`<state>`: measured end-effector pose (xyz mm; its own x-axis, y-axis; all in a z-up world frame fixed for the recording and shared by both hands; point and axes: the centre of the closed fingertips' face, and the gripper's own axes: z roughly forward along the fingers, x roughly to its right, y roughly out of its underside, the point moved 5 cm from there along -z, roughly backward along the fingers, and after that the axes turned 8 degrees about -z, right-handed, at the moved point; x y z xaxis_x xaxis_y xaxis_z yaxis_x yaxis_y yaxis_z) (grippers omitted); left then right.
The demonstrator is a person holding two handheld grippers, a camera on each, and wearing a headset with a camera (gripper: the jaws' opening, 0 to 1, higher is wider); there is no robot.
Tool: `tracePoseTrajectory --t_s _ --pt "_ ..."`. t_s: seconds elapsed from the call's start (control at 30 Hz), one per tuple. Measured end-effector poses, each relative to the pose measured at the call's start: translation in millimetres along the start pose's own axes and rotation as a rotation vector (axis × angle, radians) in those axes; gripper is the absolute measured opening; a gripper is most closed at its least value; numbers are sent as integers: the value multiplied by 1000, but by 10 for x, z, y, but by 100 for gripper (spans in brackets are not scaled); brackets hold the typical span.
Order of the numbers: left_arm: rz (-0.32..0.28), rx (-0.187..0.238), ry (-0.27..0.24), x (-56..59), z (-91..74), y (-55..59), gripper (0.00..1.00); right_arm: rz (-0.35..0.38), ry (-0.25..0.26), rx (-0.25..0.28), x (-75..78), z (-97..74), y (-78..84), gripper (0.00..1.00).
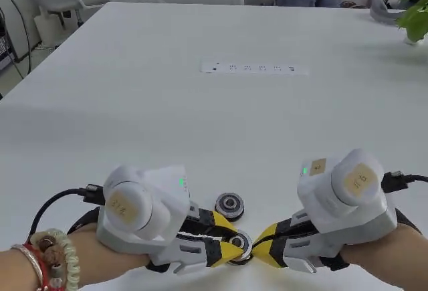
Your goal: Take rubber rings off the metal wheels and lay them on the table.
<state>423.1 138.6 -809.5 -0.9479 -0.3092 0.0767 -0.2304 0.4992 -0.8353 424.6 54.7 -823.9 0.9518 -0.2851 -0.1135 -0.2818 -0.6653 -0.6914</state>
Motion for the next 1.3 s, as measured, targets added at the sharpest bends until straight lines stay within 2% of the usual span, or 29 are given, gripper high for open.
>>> tracePoseTrajectory --t_s 0.17,0.4,0.6,0.67,1.2,1.3 --pt "2 2 1 1 2 0 8 172 -24 37 41 -40 8 0" --pt "1 4 1 2 6 6 8 241 -34 45 55 -24 33 0" --pt "-1 6 3 4 7 7 8 353 -51 58 58 -45 33 0" --pt "0 4 4 5 7 6 8 377 -63 79 65 -70 27 0" --pt "6 13 5 6 0 13 8 408 -62 95 53 -76 18 0" --pt "7 13 5 5 0 14 8 436 -76 106 44 -86 6 0"
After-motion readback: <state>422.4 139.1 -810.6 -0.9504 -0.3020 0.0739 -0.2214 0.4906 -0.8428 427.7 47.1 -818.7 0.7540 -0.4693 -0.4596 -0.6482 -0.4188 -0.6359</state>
